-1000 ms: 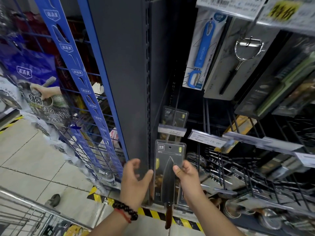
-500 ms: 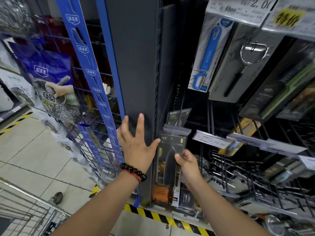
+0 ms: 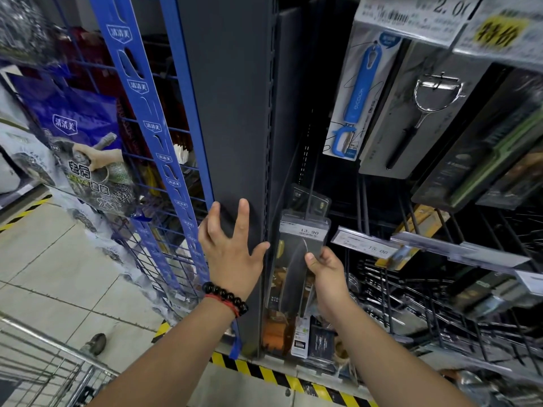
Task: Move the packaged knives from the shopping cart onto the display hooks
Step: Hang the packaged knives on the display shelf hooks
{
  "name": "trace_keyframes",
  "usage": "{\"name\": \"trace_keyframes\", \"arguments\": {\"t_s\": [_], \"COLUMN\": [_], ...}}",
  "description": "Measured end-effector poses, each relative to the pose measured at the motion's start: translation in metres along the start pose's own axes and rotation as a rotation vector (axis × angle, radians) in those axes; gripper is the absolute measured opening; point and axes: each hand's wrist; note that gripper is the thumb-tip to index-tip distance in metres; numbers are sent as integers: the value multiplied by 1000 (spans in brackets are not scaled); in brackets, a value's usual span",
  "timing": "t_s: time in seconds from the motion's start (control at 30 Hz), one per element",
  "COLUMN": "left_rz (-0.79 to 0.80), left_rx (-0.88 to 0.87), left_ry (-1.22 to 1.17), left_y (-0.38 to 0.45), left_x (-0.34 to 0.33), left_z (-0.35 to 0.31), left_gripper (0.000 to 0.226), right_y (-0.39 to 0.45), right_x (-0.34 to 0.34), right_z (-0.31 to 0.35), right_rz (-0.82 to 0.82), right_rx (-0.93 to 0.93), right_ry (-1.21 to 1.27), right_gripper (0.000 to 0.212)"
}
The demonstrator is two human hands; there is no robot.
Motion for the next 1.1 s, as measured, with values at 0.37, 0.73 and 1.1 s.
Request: {"name": "trace_keyframes", "arguments": {"t_s": [0.37, 0.73, 1.1], "left_rz": [-20, -21, -30], "left_rx": [-40, -45, -49], "left_ry": [27, 76, 85], "left_y": [1, 1, 0], "left_x": [0, -4, -3], "left_z": [2, 5, 3], "left_gripper": [81, 78, 81], "right_y": [1, -2, 33], "right_x": [-2, -3, -5], "right_z": [5, 5, 15], "right_rz": [6, -38, -53], "right_rx": [-24, 26, -120], "right_ry": [28, 54, 43], "right_gripper": [14, 14, 13]}}
Point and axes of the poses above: each hand's wrist, its own y-axis towards the middle knuckle, its own x-axis out of the back of the hand, z = x × y, and after that the axes turned 13 degrees about -y, right-handed
